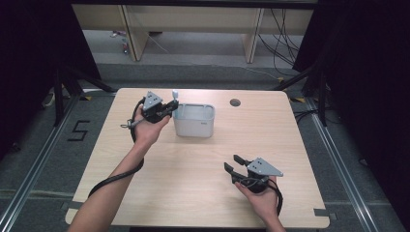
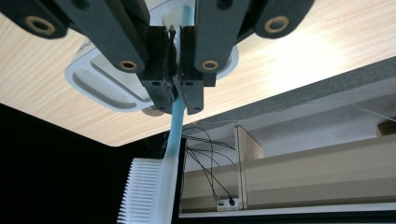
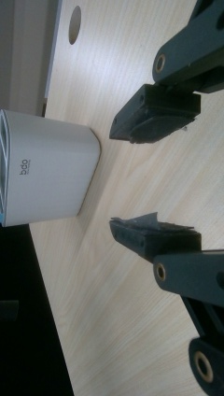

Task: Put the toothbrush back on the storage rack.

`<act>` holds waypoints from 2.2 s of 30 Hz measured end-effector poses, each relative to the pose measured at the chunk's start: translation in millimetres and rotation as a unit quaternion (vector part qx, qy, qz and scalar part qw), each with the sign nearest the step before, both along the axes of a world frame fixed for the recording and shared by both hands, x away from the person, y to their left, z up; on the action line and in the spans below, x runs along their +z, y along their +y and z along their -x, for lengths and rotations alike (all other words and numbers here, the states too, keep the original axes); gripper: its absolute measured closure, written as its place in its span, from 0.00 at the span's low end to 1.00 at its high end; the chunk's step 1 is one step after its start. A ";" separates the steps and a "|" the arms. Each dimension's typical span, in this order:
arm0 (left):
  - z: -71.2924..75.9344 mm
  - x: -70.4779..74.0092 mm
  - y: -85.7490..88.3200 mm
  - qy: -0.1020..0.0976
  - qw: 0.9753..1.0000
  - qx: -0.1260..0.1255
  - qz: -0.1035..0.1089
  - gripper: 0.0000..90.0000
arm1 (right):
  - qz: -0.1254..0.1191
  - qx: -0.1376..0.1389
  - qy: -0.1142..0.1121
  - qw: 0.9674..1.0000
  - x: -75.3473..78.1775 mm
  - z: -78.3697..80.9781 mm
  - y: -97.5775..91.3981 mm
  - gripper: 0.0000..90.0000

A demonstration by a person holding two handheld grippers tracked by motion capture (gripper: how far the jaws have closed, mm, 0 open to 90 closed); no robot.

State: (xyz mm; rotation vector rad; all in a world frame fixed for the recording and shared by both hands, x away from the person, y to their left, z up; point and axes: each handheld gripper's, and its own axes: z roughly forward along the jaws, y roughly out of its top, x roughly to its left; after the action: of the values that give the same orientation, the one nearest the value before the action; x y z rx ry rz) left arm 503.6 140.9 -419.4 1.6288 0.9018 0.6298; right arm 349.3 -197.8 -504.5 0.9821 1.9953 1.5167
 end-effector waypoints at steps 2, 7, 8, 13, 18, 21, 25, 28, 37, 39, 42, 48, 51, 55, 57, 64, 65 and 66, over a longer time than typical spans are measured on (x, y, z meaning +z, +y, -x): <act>-0.8 -1.9 -0.1 0.003 1.000 0.000 0.000 0.95 | -0.001 0.003 0.000 1.000 -0.2 -0.3 0.1 0.56; -2.7 -6.7 0.0 0.011 1.000 0.001 -0.002 0.95 | 0.001 0.003 -0.009 1.000 -1.0 -1.3 -0.1 0.56; -2.9 -7.6 -0.3 0.014 1.000 0.002 0.000 0.95 | 0.002 0.004 -0.005 1.000 -1.1 -0.9 0.0 0.56; -4.2 -11.0 -1.3 0.020 1.000 0.002 -0.004 0.95 | 0.010 0.000 -0.009 1.000 -1.2 -1.2 -0.3 0.55; -5.1 -14.6 -2.2 0.027 1.000 0.001 -0.009 0.95 | 0.004 0.003 0.004 1.000 -1.3 -0.3 0.7 0.55; -5.8 -16.5 -2.5 0.033 0.999 0.003 -0.010 0.95 | 0.004 0.003 0.005 1.000 -1.5 -0.2 0.6 0.55; -5.9 -17.8 -2.9 0.040 0.999 0.006 -0.013 0.95 | -0.001 0.009 0.003 1.000 -2.7 -1.3 1.4 0.55; -6.4 -18.4 -2.7 0.045 0.999 0.007 -0.014 0.95 | 0.006 0.006 -0.003 1.000 -2.9 -1.8 0.8 0.55; -7.2 -18.9 -2.4 0.055 0.998 0.006 -0.020 0.95 | 0.011 0.008 -0.001 1.000 -2.4 -1.3 0.6 0.55; -7.3 -19.3 -2.6 0.057 0.998 0.005 -0.021 0.94 | 0.012 0.007 0.000 1.000 -2.5 -1.0 0.6 0.55; -7.1 -20.3 -2.9 0.058 0.998 0.006 -0.021 0.94 | 0.013 0.008 0.001 1.000 -2.3 -0.6 0.6 0.55; -5.2 -22.4 -1.4 0.057 0.998 0.009 -0.021 0.92 | -0.003 0.014 0.006 1.000 -2.6 -0.3 2.2 0.55; -2.9 -21.5 0.1 0.056 0.998 0.015 -0.015 0.84 | 0.012 0.012 -0.003 1.000 -2.2 -0.6 0.8 0.55; 1.8 -19.8 2.3 0.051 0.998 0.024 -0.006 0.72 | 0.014 0.010 -0.001 1.000 -2.3 -0.6 1.0 0.55; 3.8 -19.3 3.7 0.054 0.998 0.029 -0.002 0.65 | 0.013 0.009 0.000 1.000 -2.5 -0.5 1.3 0.55; 13.3 -20.7 11.8 0.070 0.997 0.033 0.001 0.49 | 0.009 0.008 0.009 1.000 -2.4 0.6 2.0 0.55; 15.5 -20.6 12.4 0.068 0.997 0.032 0.001 0.48 | 0.005 0.008 0.016 1.000 -2.6 1.0 2.4 0.55; 17.4 -20.5 13.3 0.067 0.997 0.031 -0.003 0.46 | 0.002 0.004 0.022 1.000 -2.3 2.4 2.9 0.55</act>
State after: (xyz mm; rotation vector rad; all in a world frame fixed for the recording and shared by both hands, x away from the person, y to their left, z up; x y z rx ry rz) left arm 486.2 154.2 -439.9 1.6689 1.0524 0.5697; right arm 346.9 -194.9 -506.8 1.0159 2.0337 1.5066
